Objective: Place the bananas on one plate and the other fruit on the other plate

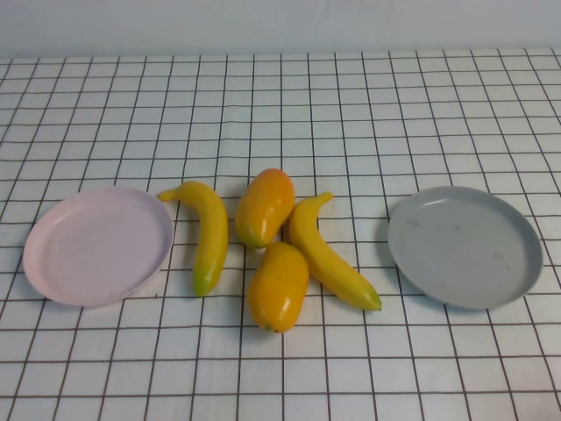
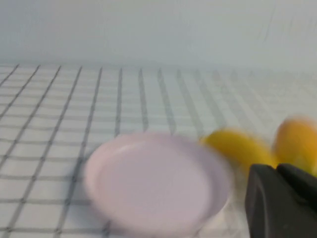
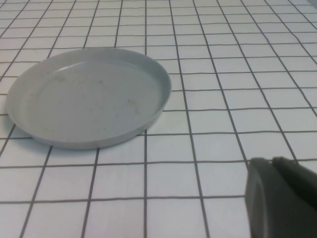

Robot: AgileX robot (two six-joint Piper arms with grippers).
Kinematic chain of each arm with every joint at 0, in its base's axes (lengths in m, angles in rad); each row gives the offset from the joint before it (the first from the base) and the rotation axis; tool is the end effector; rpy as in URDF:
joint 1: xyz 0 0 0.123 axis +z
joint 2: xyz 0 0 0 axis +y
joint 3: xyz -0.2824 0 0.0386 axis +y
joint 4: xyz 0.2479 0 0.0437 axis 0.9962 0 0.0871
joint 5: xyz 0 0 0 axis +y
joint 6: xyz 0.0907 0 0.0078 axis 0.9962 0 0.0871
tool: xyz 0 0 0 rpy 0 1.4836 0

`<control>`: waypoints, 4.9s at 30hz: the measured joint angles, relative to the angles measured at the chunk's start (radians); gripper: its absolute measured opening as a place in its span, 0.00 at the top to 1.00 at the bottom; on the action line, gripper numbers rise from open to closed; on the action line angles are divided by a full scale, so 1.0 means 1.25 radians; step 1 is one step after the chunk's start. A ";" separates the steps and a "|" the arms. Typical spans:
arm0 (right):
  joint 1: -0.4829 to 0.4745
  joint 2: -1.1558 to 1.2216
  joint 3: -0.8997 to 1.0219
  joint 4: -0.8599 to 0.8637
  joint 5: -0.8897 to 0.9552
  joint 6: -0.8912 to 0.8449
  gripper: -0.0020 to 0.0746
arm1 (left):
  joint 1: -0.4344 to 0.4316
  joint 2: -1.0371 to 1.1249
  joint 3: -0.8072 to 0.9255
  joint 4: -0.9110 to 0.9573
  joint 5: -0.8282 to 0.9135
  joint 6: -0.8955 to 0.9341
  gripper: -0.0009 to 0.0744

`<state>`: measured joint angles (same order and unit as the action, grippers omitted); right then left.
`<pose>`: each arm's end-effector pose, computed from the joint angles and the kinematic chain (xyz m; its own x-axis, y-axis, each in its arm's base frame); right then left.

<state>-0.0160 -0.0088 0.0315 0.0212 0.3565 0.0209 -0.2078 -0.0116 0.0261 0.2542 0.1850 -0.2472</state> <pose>0.0532 -0.0002 0.1709 -0.2872 0.0454 -0.9568 0.0206 0.9989 0.0412 0.0558 -0.0074 0.1886 -0.1035 0.0247 -0.9943 0.1614 0.9869 0.0077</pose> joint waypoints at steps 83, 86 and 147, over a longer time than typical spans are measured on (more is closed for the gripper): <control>0.000 0.000 0.000 0.000 0.000 0.000 1.00 | -0.358 1.507 -1.135 -0.306 0.611 0.346 0.10; 0.000 0.000 0.000 0.000 0.000 0.000 1.00 | -0.358 1.523 -1.136 -0.305 0.602 0.335 0.10; 0.000 -0.001 0.000 0.000 0.000 0.000 1.00 | 0.053 1.370 -0.881 0.001 0.319 0.063 0.13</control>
<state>-0.0160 -0.0094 0.0315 0.0212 0.3565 0.0209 -0.1409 1.7003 -1.0748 0.2555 0.5836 -0.1690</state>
